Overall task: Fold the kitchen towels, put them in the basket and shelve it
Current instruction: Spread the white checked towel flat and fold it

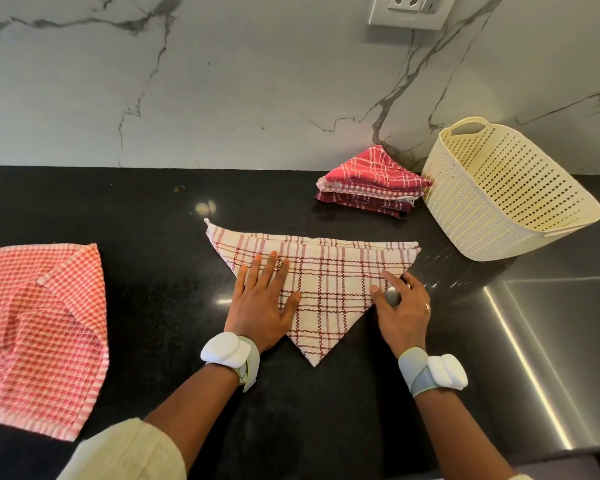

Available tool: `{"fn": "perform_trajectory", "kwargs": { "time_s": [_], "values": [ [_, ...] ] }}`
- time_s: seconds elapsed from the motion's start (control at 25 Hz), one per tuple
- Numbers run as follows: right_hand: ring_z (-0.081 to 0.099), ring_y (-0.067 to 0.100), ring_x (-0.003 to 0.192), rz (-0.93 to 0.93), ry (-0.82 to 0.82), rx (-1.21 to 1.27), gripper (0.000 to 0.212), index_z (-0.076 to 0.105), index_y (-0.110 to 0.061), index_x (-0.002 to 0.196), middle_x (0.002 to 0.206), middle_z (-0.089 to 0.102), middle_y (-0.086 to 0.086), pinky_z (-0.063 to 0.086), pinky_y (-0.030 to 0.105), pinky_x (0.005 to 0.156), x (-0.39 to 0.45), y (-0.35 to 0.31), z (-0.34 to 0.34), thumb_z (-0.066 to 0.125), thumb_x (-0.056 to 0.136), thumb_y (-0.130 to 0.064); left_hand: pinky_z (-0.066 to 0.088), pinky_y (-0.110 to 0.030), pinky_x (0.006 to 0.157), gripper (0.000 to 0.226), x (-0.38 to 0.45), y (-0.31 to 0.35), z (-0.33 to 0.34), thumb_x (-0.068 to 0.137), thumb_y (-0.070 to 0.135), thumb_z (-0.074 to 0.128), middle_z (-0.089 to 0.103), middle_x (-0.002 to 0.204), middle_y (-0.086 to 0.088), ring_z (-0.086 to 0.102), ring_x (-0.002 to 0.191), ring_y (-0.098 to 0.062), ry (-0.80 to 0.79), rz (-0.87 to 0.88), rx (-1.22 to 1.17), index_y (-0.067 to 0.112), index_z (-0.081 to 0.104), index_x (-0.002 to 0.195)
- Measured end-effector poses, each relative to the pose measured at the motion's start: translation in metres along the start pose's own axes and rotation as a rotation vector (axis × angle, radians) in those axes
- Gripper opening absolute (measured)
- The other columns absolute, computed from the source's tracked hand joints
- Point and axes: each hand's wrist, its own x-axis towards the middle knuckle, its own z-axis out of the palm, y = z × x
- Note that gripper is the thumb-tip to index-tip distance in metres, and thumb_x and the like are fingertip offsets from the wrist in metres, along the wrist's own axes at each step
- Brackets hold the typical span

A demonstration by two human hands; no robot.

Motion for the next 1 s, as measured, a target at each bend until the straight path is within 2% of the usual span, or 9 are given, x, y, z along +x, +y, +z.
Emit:
{"fn": "perform_trajectory", "kwargs": {
  "time_s": [0.12, 0.24, 0.32, 0.44, 0.56, 0.64, 0.72, 0.88, 1.0],
  "values": [
    [0.047, 0.02, 0.12, 0.271, -0.005, 0.485, 0.049, 0.055, -0.029, 0.124, 0.135, 0.044, 0.0, 0.043, 0.041, 0.103, -0.008, -0.021, -0.002, 0.075, 0.082, -0.017, -0.015, -0.04, 0.116, 0.072, -0.004, 0.0, -0.003, 0.094, 0.067, 0.015, -0.015, 0.16, 0.006, -0.022, 0.144, -0.018, -0.012, -0.008, -0.013, 0.032, -0.006, 0.153],
    [0.064, 0.02, 0.093, 0.551, -0.029, 0.925, 0.064, 0.041, -0.019, 0.129, 0.118, 0.06, 0.01, 0.055, 0.035, 0.076, 0.009, -0.038, -0.003, 0.076, 0.078, -0.005, -0.017, -0.039, 0.115, 0.072, -0.002, 0.001, -0.006, 0.094, 0.067, 0.015, -0.016, 0.16, 0.006, -0.023, 0.144, -0.017, 0.002, -0.005, -0.029, 0.031, -0.005, 0.153],
    [0.063, 0.013, 0.065, 0.585, -0.151, 0.99, 0.052, 0.051, -0.01, 0.124, 0.097, 0.07, 0.011, 0.047, 0.024, 0.052, 0.017, -0.042, -0.003, 0.075, 0.079, -0.006, -0.017, -0.039, 0.115, 0.071, -0.003, 0.002, -0.006, 0.094, 0.067, 0.014, -0.015, 0.16, 0.006, -0.022, 0.144, -0.017, 0.0, -0.004, -0.014, 0.031, -0.005, 0.153],
    [0.057, 0.012, 0.059, 0.533, -0.254, 0.861, 0.027, 0.059, -0.012, 0.103, 0.082, 0.068, 0.003, 0.04, 0.023, 0.047, 0.026, -0.045, 0.002, 0.073, 0.08, -0.007, -0.02, -0.038, 0.114, 0.072, -0.004, 0.003, -0.008, 0.093, 0.07, 0.013, -0.015, 0.16, 0.007, -0.027, 0.14, -0.015, -0.005, 0.0, -0.04, 0.033, -0.004, 0.153],
    [0.064, 0.02, 0.083, 0.364, -0.066, 0.837, 0.031, 0.061, -0.006, 0.111, 0.105, 0.07, 0.012, 0.054, 0.033, 0.071, 0.057, -0.045, -0.006, 0.068, 0.082, 0.0, -0.02, -0.037, 0.116, 0.068, -0.005, 0.002, -0.009, 0.095, 0.067, 0.016, -0.001, 0.161, 0.009, -0.019, 0.145, -0.013, 0.15, -0.011, -0.089, 0.032, 0.015, 0.153],
    [0.064, 0.023, 0.098, 0.141, 0.093, 0.651, 0.039, 0.059, -0.009, 0.122, 0.114, 0.068, 0.011, 0.053, 0.043, 0.09, 0.07, -0.047, -0.021, 0.068, 0.085, -0.004, -0.019, -0.036, 0.116, 0.064, -0.008, 0.005, -0.009, 0.096, 0.063, 0.014, 0.004, 0.161, 0.01, -0.017, 0.145, -0.012, 0.164, 0.01, -0.068, 0.032, 0.019, 0.152],
    [0.063, 0.02, 0.101, -0.143, 0.152, 0.438, 0.04, 0.06, -0.014, 0.125, 0.113, 0.067, 0.005, 0.051, 0.041, 0.092, 0.067, -0.057, -0.024, 0.068, 0.087, -0.011, -0.018, -0.033, 0.116, 0.062, -0.01, 0.006, -0.006, 0.097, 0.061, 0.011, 0.001, 0.161, 0.012, -0.017, 0.146, -0.011, 0.144, 0.019, -0.09, 0.034, 0.013, 0.153],
    [0.058, 0.021, 0.092, -0.628, -0.005, 0.154, 0.041, 0.057, -0.022, 0.131, 0.109, 0.057, 0.005, 0.053, 0.038, 0.08, 0.021, -0.101, 0.015, 0.061, 0.091, -0.019, -0.011, -0.033, 0.118, 0.061, -0.005, 0.003, -0.003, 0.097, 0.057, 0.016, 0.009, 0.161, 0.009, -0.005, 0.148, -0.016, 0.163, 0.037, -0.083, 0.032, 0.021, 0.152],
    [0.055, 0.023, 0.101, -0.707, -0.262, -0.203, 0.045, 0.047, -0.027, 0.14, 0.119, 0.05, 0.004, 0.048, 0.034, 0.082, -0.003, -0.106, 0.058, 0.049, 0.096, -0.029, -0.004, -0.036, 0.12, 0.059, -0.005, 0.003, -0.002, 0.095, 0.049, 0.021, 0.025, 0.158, 0.005, 0.009, 0.149, -0.021, 0.157, 0.039, -0.055, 0.029, 0.029, 0.15]
  ]
}}
